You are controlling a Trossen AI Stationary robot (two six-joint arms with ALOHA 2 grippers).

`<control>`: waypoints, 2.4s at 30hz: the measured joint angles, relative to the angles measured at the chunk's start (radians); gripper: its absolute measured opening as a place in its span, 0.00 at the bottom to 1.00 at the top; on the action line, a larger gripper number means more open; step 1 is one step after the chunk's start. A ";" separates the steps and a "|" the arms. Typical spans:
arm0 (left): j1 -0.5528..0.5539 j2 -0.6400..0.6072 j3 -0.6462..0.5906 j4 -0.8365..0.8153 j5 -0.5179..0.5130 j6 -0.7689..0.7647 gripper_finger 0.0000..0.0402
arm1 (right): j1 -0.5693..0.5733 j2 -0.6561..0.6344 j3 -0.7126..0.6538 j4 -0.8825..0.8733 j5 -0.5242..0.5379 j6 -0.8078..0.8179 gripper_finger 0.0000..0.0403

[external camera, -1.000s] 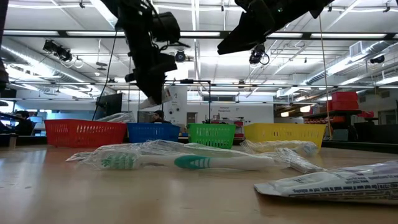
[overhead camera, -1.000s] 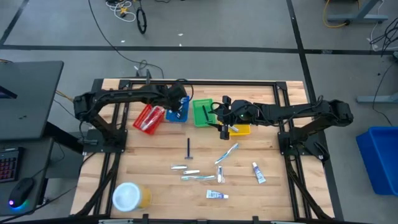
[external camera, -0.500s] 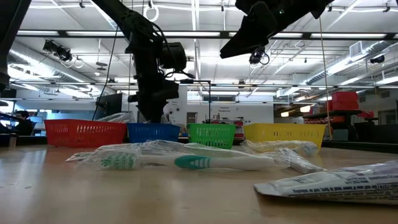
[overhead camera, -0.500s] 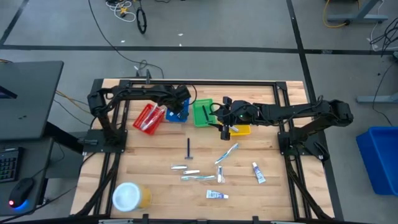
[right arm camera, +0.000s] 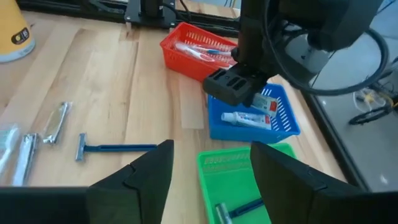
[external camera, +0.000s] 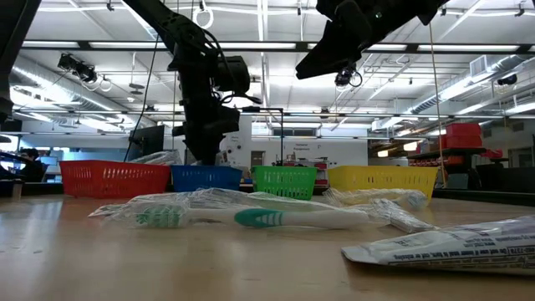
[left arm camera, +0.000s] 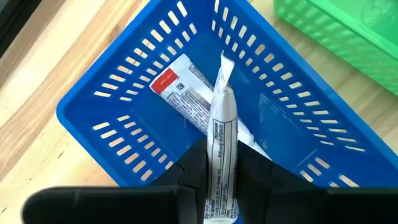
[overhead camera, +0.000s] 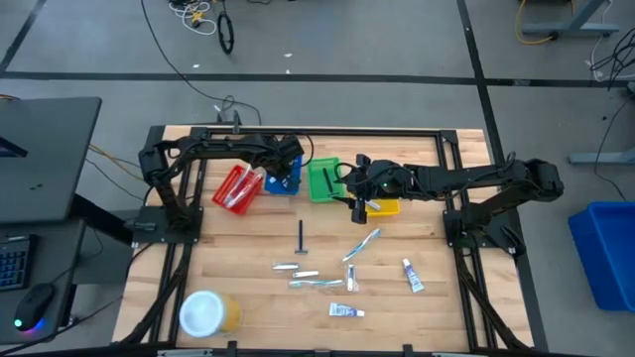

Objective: Pick & Place Travel size toiletries
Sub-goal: Put the white toothpaste into the blue bin, then put the blue razor into the green bin

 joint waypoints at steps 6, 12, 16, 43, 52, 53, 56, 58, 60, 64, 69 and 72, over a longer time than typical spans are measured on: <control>0.000 0.000 0.000 0.001 0.004 0.017 0.27 | 0.000 0.000 0.000 -0.080 0.000 0.083 0.58; 0.000 0.000 0.000 0.006 0.000 0.034 0.40 | 0.000 0.000 0.000 -0.157 0.001 0.223 0.56; -0.003 -0.002 0.001 -0.002 0.000 0.011 0.42 | 0.003 0.000 0.000 -0.216 0.000 0.288 0.53; -0.481 0.003 0.082 -0.079 -0.018 -0.712 0.40 | 0.003 0.000 0.000 -0.233 0.000 0.321 0.48; -0.555 0.149 0.080 0.025 0.022 -0.898 0.40 | 0.003 0.004 0.000 -0.226 0.001 0.329 0.46; -0.555 0.168 0.081 0.034 0.030 -0.902 0.40 | 0.003 0.006 0.000 -0.227 0.000 0.333 0.45; -0.553 0.204 0.086 0.040 0.039 -0.909 0.40 | 0.003 0.007 0.000 -0.227 0.000 0.344 0.44; -0.552 0.208 0.086 0.038 0.039 -0.901 0.40 | 0.003 0.007 0.000 -0.229 0.001 0.344 0.44; -0.551 0.208 0.086 0.040 0.038 -0.866 0.40 | 0.003 0.007 0.000 -0.227 0.000 0.343 0.43; -0.552 0.203 0.084 0.033 0.018 -0.835 0.38 | 0.003 0.007 0.000 -0.227 0.001 0.339 0.44; -0.550 0.203 0.084 0.022 0.018 -0.814 0.25 | 0.003 0.007 0.000 -0.227 0.001 0.339 0.46; -0.550 0.203 0.084 0.007 0.007 -0.791 0.16 | 0.003 0.007 0.000 -0.227 0.001 0.339 0.47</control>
